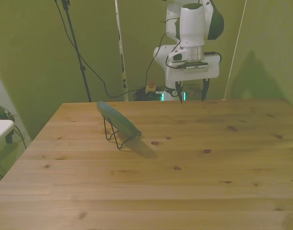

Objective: Unload the plate

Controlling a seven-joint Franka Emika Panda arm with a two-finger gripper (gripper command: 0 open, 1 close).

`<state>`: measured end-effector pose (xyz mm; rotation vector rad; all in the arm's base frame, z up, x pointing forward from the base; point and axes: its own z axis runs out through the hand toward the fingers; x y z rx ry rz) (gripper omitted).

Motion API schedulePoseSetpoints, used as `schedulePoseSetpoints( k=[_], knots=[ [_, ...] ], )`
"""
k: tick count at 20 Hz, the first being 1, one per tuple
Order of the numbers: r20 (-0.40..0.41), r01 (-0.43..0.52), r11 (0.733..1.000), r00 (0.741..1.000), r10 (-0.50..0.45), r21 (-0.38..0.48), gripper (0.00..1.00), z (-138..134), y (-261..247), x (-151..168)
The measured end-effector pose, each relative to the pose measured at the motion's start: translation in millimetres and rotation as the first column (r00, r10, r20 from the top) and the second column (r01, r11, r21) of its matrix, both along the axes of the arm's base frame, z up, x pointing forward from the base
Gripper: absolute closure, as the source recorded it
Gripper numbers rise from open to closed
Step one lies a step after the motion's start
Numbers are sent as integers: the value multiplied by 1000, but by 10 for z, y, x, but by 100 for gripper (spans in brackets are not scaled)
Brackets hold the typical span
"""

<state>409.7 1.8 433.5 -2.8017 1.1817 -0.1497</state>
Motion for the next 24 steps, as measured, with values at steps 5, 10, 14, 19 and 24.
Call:
schedulePoseSetpoints(
  k=[5,10,14,19,24],
  knots=[
    [1,42,999,999,-42,6,0,149,-212,-48],
    [62,174,985,983,-174,-4,0,798,-923,-314],
    [113,273,962,956,-272,5,0,1165,-1563,-472],
    [142,359,933,923,-358,19,0,1371,-2354,-459],
    [108,313,950,944,-313,16,0,1394,-2532,-224]
  ],
)
